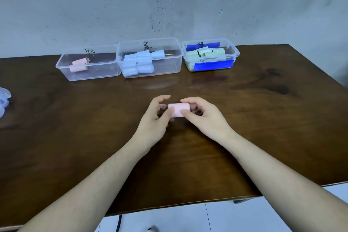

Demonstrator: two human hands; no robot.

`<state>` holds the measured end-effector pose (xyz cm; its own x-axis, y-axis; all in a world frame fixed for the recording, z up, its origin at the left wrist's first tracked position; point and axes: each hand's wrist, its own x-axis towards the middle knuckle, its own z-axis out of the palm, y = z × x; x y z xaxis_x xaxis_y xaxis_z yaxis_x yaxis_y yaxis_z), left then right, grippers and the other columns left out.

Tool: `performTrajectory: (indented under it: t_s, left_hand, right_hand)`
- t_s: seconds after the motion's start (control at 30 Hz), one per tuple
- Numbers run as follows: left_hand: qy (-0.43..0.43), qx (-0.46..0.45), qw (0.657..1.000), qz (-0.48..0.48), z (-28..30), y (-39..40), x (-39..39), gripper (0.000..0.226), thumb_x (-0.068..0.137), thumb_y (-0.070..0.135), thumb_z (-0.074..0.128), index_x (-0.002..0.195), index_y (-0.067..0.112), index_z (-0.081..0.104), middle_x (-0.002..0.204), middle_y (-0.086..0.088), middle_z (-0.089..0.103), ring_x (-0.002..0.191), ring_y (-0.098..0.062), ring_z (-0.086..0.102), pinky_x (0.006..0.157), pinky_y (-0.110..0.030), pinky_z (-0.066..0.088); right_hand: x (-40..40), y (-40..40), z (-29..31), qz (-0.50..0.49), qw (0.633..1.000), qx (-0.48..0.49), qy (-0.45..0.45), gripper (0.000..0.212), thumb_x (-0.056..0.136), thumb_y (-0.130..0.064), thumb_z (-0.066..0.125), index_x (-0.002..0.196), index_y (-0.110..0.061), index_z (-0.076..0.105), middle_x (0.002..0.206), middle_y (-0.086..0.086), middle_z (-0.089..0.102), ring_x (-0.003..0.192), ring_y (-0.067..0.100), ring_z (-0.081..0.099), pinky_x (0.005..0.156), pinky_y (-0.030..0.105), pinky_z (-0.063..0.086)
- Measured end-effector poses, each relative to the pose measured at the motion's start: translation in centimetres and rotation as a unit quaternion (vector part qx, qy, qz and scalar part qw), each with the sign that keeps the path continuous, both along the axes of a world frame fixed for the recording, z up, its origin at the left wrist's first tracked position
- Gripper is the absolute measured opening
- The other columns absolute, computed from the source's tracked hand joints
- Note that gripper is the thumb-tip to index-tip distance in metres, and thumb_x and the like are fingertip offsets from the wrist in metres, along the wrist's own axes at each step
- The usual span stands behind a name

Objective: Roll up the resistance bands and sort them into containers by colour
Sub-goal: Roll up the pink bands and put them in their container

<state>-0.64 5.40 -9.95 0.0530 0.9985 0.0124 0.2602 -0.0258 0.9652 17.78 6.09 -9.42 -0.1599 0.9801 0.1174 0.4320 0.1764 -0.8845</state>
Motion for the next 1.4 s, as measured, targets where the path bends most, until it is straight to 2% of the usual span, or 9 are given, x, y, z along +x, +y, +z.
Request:
performTrajectory:
  t_s: [0.17,0.33,0.57,0.7,0.83,1.03,1.13,1.23,1.4]
  left_hand:
    - [-0.234,-0.092,0.966,0.061,0.6,0.3,-1.0,0.021,0.1,0.025,0.057,0.121,0.028,0.061,0.113,-0.007,0.069,0.093,-0.017,0.066,0.082,-0.029,0.054]
    - [-0.341,-0.152,0.926,0.056,1.4,1.2,-3.2,0.029,0.102,0.031,0.052,0.12,0.013,0.066,0.113,-0.01,0.073,0.106,-0.024,0.068,0.097,-0.038,0.051]
    - [-0.385,-0.22,0.895,0.054,2.1,3.4,-7.5,0.012,0.097,0.019,0.058,0.093,0.015,0.069,0.083,-0.001,0.063,0.063,-0.008,0.054,0.06,-0.022,0.046]
    - [-0.396,-0.224,0.889,0.055,2.9,4.7,-10.7,0.012,0.095,0.013,0.059,0.091,0.018,0.069,0.074,0.002,0.055,0.057,-0.007,0.042,0.058,-0.022,0.039]
    - [-0.418,-0.225,0.878,0.057,3.3,6.0,-14.3,0.014,0.1,0.02,0.053,0.101,0.018,0.066,0.075,0.002,0.057,0.059,-0.008,0.044,0.059,-0.022,0.04]
    - [-0.39,-0.218,0.891,0.08,4.4,7.8,-19.6,0.031,0.105,0.031,0.041,0.107,0.014,0.066,0.076,-0.004,0.06,0.06,-0.013,0.05,0.062,-0.025,0.042]
    - [-0.339,-0.193,0.911,0.134,4.7,9.1,-22.6,0.026,0.102,0.032,0.048,0.094,0.014,0.065,0.077,-0.005,0.06,0.054,-0.012,0.044,0.054,-0.024,0.034]
    - [-0.263,-0.125,0.938,0.191,5.2,10.7,-26.1,0.021,0.1,0.029,0.05,0.1,0.012,0.063,0.074,0.0,0.057,0.051,-0.009,0.038,0.046,-0.022,0.029]
    - [-0.074,-0.005,0.964,0.256,6.9,13.9,-30.4,0.021,0.099,0.023,0.047,0.102,0.019,0.067,0.078,0.005,0.059,0.06,-0.008,0.046,0.05,-0.02,0.037]
  right_hand:
    - [-2.6,0.6,0.9,0.02,0.999,-0.002,0.048,0.031,0.086,-0.026,0.078,0.114,-0.033,0.067,0.086,-0.011,0.069,0.073,0.003,0.057,0.074,0.02,0.05]
    - [-5.9,1.1,2.2,0.079,0.995,0.022,0.063,0.039,0.085,-0.017,0.08,0.115,-0.037,0.066,0.089,-0.014,0.069,0.072,0.002,0.055,0.073,0.017,0.05]
    - [-11.3,3.9,3.4,0.117,0.988,0.102,-0.027,0.042,0.086,-0.013,0.076,0.123,-0.032,0.07,0.089,-0.009,0.054,0.084,0.001,0.052,0.082,0.013,0.041]
    - [-14.4,6.2,4.2,0.136,0.981,0.132,-0.051,0.037,0.085,-0.025,0.078,0.111,-0.049,0.068,0.108,-0.018,0.06,0.113,0.006,0.051,0.1,0.024,0.042]
    - [-18.6,8.2,5.3,0.179,0.981,0.078,0.0,0.034,0.088,-0.018,0.077,0.106,-0.046,0.069,0.11,-0.018,0.071,0.108,0.004,0.065,0.1,0.031,0.051]
    - [-24.3,11.6,6.2,0.177,0.982,0.063,-0.008,0.03,0.086,-0.027,0.079,0.104,-0.047,0.067,0.108,-0.018,0.073,0.102,0.001,0.067,0.098,0.028,0.052]
    - [-26.5,13.8,7.2,0.173,0.982,0.07,-0.031,0.024,0.087,-0.03,0.077,0.106,-0.043,0.069,0.108,-0.018,0.071,0.094,-0.008,0.064,0.087,0.012,0.047]
    - [-28.6,16.3,8.0,0.185,0.978,0.067,-0.063,0.026,0.09,-0.029,0.074,0.116,-0.027,0.073,0.105,-0.02,0.071,0.087,-0.012,0.061,0.079,0.008,0.042]
    - [-30.9,20.6,8.5,0.164,0.981,0.053,-0.085,0.028,0.087,-0.039,0.076,0.115,-0.034,0.074,0.102,-0.026,0.069,0.087,-0.004,0.063,0.073,0.018,0.048]
